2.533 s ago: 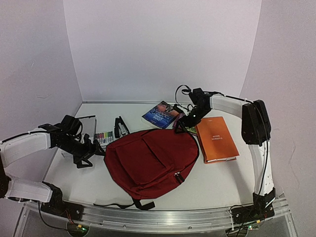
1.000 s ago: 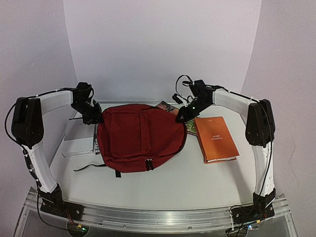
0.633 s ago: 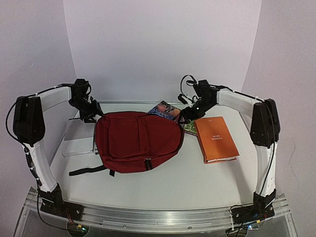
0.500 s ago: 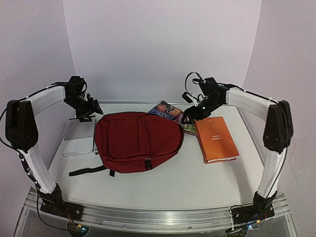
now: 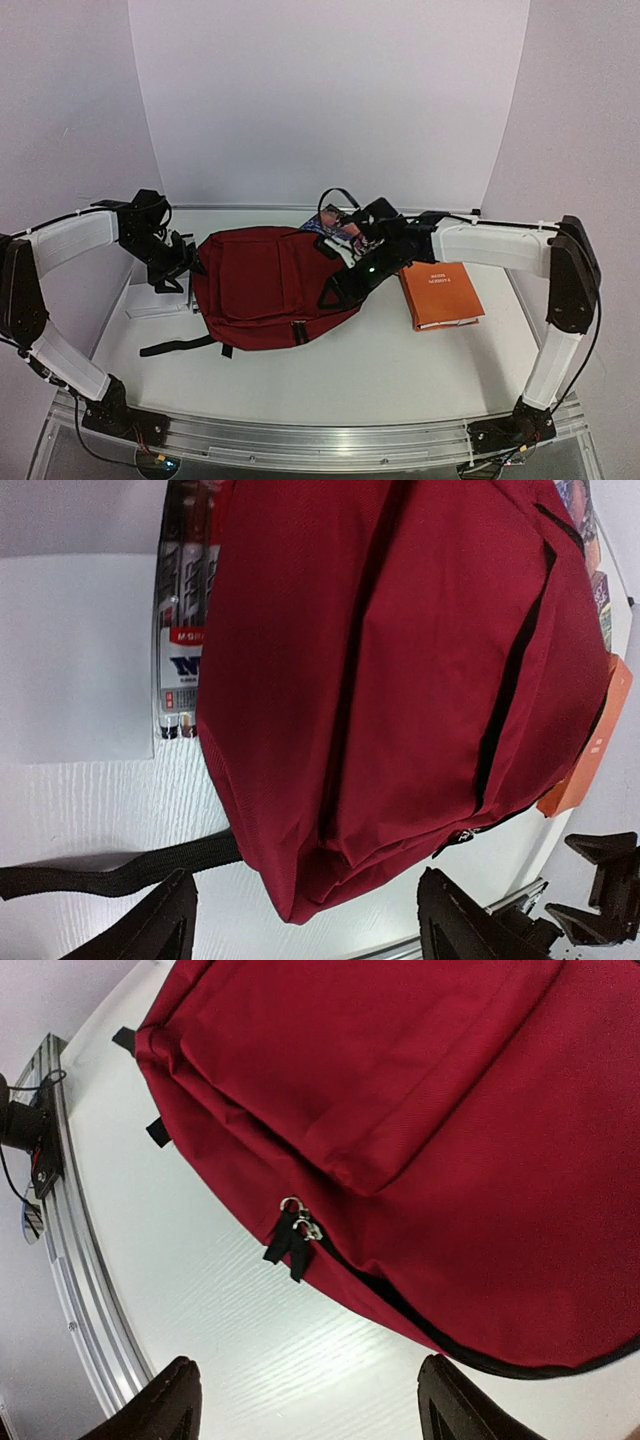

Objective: Pack the student bag
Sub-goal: Unzip the student bag at the center of the board.

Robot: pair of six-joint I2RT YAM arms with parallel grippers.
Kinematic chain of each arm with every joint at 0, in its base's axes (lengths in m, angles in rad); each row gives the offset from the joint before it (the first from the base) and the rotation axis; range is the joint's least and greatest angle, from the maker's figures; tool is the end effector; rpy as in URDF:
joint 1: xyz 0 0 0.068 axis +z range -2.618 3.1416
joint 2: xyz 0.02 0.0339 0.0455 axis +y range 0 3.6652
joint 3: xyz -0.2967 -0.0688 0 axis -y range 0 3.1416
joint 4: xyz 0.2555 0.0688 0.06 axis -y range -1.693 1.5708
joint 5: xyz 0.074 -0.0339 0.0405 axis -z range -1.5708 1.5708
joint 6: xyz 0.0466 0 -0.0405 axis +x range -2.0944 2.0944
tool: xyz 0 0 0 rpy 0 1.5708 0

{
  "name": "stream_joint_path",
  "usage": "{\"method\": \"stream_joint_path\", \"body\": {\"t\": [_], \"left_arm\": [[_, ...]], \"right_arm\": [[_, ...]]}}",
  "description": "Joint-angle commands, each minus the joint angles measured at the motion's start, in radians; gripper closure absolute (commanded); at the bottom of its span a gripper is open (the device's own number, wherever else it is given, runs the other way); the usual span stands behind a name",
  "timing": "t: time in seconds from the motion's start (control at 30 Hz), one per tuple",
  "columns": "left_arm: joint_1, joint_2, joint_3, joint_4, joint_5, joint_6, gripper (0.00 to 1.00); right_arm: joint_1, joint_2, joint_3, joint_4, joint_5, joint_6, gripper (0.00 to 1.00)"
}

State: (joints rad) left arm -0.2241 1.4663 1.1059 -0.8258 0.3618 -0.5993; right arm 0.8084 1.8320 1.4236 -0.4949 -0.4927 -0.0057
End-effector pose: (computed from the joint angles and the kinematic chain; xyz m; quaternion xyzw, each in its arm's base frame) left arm 0.2824 -0.0813 0.2656 -0.1463 0.9550 -0.2371 0.1016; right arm 0.2784 0.3234 0.2634 -0.4361 0.8098 0.3362 0.2024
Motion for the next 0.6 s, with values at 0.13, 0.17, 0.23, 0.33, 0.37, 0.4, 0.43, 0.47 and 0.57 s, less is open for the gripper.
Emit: {"method": "stream_joint_path", "body": {"t": [0.13, 0.17, 0.23, 0.33, 0.37, 0.4, 0.43, 0.47, 0.57], "left_arm": [[-0.044, -0.075, -0.075, 0.04, -0.065, -0.112, 0.3], [-0.048, -0.076, -0.08, 0.042, -0.068, -0.115, 0.3], [-0.053, -0.076, -0.087, 0.045, -0.072, -0.118, 0.3], [-0.057, -0.076, -0.09, 0.045, -0.075, -0.116, 0.31], [-0.057, -0.075, -0.091, 0.043, -0.076, -0.114, 0.31], [-0.058, -0.074, -0.091, 0.041, -0.077, -0.11, 0.31], [-0.059, -0.076, -0.091, 0.037, -0.079, -0.108, 0.31], [-0.059, -0.077, -0.092, 0.036, -0.078, -0.104, 0.31], [-0.06, -0.083, -0.093, 0.037, -0.072, -0.098, 0.31]], "right_arm": [[0.094, 0.131, -0.023, 0.224, 0.082, 0.218, 0.41], [0.105, 0.139, -0.023, 0.231, 0.088, 0.226, 0.42], [0.132, 0.151, -0.021, 0.242, 0.109, 0.23, 0.44], [0.147, 0.181, -0.018, 0.248, 0.143, 0.24, 0.47], [0.148, 0.192, -0.015, 0.249, 0.156, 0.245, 0.5], [0.148, 0.203, -0.01, 0.248, 0.166, 0.247, 0.53], [0.148, 0.213, -0.008, 0.248, 0.173, 0.25, 0.55], [0.149, 0.219, -0.005, 0.248, 0.181, 0.252, 0.56], [0.151, 0.233, -0.003, 0.248, 0.207, 0.258, 0.59]]}}
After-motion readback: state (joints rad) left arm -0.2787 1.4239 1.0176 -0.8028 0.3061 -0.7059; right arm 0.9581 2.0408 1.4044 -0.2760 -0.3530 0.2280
